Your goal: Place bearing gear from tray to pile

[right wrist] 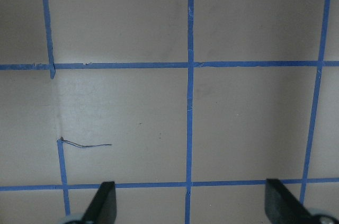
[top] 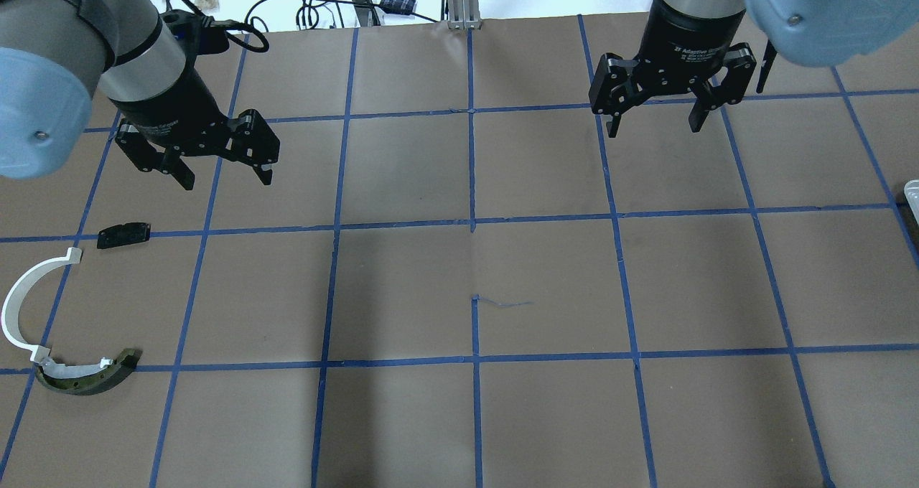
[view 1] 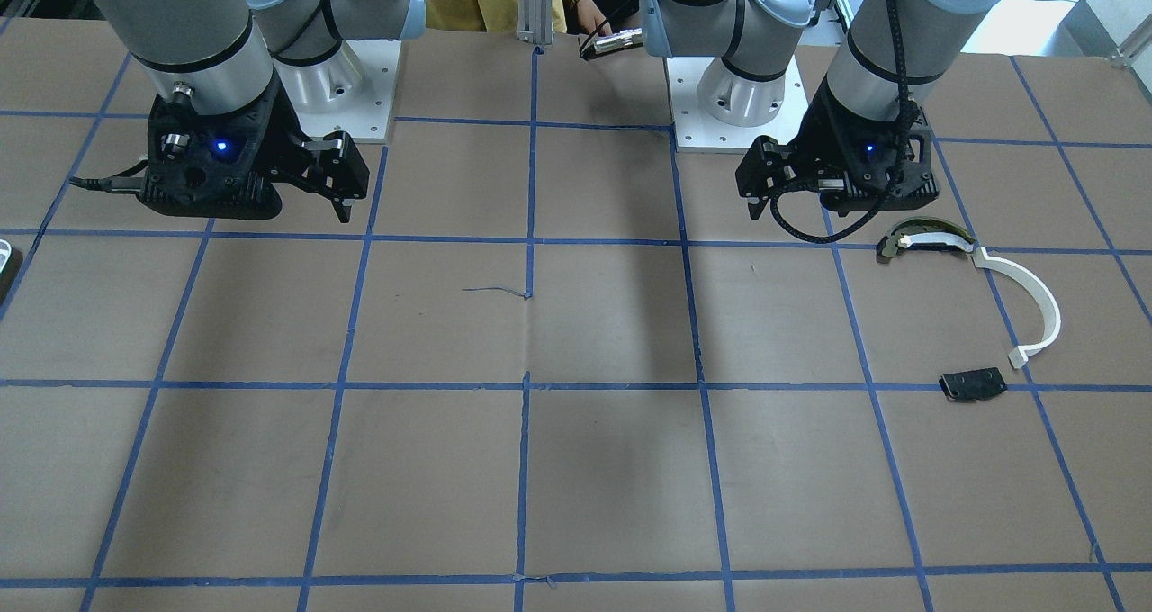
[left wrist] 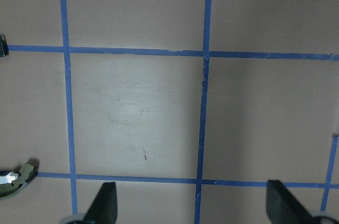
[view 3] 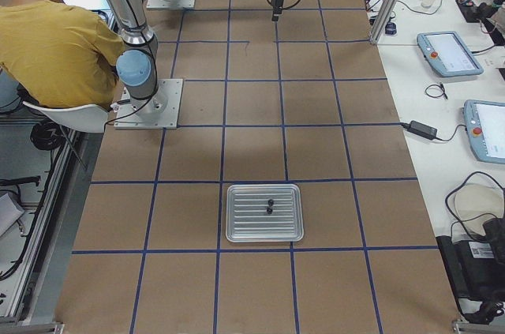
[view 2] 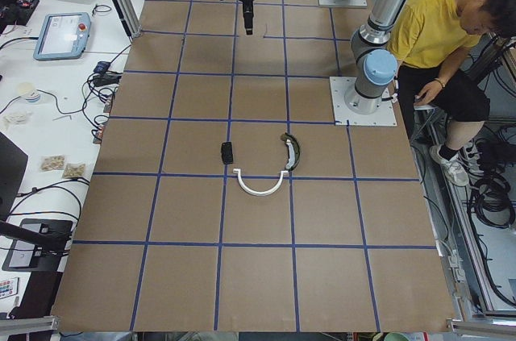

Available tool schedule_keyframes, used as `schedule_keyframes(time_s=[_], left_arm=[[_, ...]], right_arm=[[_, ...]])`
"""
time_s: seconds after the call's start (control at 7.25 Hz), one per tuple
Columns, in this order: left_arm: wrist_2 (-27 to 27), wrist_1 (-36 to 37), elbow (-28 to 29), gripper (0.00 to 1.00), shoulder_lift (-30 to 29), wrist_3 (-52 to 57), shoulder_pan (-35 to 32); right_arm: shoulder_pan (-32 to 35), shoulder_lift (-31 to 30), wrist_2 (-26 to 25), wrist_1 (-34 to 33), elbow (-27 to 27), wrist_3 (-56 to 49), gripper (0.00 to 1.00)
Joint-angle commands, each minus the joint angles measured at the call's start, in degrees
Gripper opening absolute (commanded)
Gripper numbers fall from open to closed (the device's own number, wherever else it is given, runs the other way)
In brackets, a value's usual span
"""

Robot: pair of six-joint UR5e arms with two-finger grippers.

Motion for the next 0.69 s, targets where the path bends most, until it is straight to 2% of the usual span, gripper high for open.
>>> schedule_keyframes(time_s=[0.0,0.55], left_arm=[[-0.3,0.0,0.0,1.0,-0.1,-0.3,0.0],[0.3,-0.1,-0.1,1.0,0.0,0.1,0.0]], right_arm=[[0.0,-0.1,-0.1,-0.1,0.0,0.0,1.0],[-0.1,-0.5,0.5,-0.2,0.0,0.0,1.0]])
